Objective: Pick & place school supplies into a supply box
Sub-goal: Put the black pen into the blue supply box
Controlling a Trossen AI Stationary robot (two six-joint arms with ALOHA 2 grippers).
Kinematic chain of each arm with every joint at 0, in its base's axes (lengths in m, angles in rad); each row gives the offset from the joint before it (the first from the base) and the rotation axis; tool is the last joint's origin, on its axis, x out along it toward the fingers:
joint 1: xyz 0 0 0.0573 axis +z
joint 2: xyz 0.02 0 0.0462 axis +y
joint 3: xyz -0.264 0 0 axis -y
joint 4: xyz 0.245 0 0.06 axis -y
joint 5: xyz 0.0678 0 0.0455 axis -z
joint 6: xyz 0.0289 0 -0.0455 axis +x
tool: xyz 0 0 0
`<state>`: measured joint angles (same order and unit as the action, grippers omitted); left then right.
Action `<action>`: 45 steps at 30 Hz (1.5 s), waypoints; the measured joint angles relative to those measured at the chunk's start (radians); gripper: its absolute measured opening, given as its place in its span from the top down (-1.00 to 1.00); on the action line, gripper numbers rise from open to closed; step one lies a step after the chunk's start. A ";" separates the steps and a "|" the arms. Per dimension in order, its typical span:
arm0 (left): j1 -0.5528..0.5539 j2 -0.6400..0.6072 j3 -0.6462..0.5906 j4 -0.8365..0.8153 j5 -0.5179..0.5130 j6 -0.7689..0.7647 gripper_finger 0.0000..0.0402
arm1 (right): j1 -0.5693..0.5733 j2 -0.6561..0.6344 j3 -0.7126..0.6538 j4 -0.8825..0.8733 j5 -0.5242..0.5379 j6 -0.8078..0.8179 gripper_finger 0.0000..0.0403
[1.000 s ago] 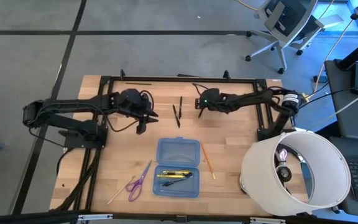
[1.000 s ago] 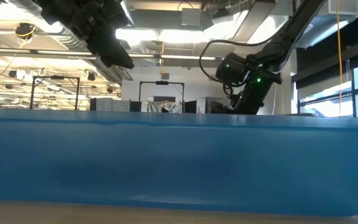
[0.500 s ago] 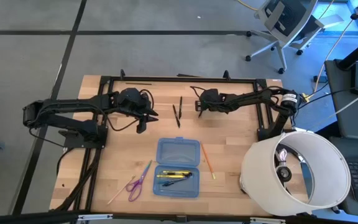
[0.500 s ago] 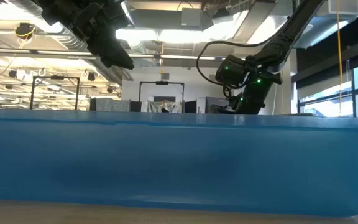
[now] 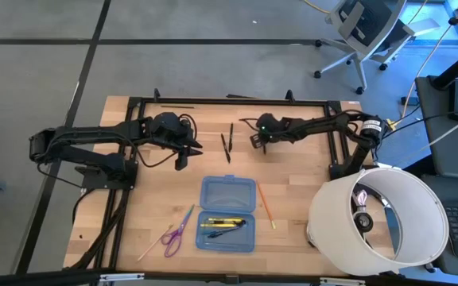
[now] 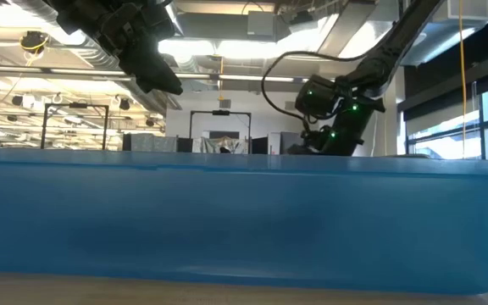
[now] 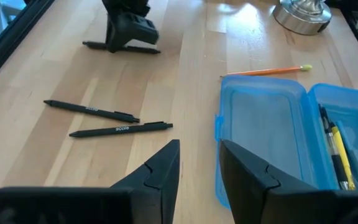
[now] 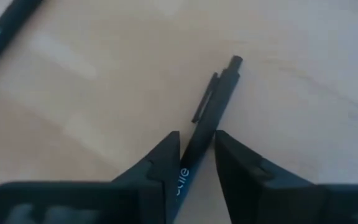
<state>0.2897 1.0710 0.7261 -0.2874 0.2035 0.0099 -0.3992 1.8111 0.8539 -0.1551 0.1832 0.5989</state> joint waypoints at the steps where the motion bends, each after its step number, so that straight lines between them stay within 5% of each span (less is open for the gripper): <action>1: 0.000 0.000 0.000 0.000 0.000 -0.005 0.47 | 0.005 0.000 0.000 0.002 -0.021 -0.029 0.52; 11: 0.000 0.000 0.000 0.000 0.000 -0.077 0.49 | 0.093 -0.002 0.001 0.009 -0.285 -0.380 0.55; 18: -0.002 0.000 0.000 0.000 0.000 -0.105 0.48 | 0.195 0.000 0.000 0.011 -0.118 -0.624 0.55; 32: -0.060 0.000 0.000 -0.001 -0.003 -0.091 0.47 | 0.222 0.002 -0.003 0.031 -0.077 -0.367 0.59; 45: -0.081 0.000 0.000 -0.001 -0.080 -0.094 0.47 | 0.224 0.002 -0.003 0.032 -0.054 -0.466 0.75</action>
<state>0.2089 1.0714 0.7261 -0.2882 0.1239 -0.0841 -0.1757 1.8130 0.8505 -0.1234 0.1287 0.1333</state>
